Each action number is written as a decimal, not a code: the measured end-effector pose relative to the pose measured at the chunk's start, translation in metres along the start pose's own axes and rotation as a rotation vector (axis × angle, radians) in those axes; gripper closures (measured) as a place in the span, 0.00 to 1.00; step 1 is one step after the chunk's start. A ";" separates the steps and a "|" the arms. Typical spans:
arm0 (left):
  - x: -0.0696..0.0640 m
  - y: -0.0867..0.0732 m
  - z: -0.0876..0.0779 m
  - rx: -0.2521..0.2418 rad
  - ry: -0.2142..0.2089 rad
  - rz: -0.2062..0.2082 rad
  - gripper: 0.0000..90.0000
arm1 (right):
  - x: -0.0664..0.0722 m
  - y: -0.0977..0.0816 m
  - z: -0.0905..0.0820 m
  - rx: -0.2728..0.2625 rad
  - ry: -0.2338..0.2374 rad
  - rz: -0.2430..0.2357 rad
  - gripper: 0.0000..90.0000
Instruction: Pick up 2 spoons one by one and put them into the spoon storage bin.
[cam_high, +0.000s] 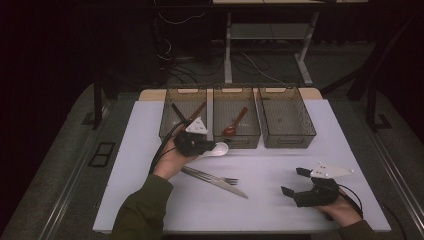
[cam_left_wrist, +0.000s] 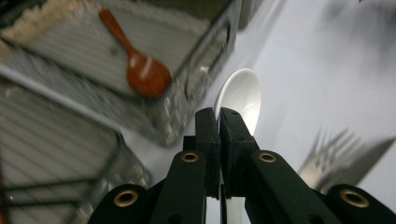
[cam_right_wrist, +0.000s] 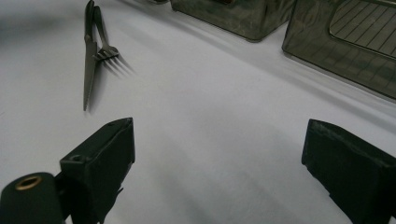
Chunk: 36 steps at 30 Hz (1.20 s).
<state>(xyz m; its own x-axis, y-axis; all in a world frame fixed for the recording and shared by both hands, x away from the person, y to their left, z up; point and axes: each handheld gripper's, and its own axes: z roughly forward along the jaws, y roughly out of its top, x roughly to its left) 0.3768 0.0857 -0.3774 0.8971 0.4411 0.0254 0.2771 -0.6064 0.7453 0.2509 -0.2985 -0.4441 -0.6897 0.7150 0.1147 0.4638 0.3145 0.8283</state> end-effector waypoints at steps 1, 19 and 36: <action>0.001 0.006 0.000 -0.002 0.000 0.006 0.96 | 0.000 0.000 0.000 0.000 0.000 0.000 0.10; 0.038 0.087 0.047 -0.029 0.019 0.023 0.96 | 0.000 0.001 -0.002 -0.013 0.010 0.006 0.10; 0.034 0.080 0.098 0.086 -0.035 -0.013 0.95 | 0.000 0.001 -0.005 -0.025 0.012 0.003 0.10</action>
<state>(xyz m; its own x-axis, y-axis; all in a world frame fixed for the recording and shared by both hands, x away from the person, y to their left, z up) 0.4632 -0.0127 -0.3819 0.9043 0.4269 -0.0088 0.3164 -0.6561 0.6851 0.2485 -0.3008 -0.4405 -0.6949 0.7084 0.1238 0.4520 0.2965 0.8413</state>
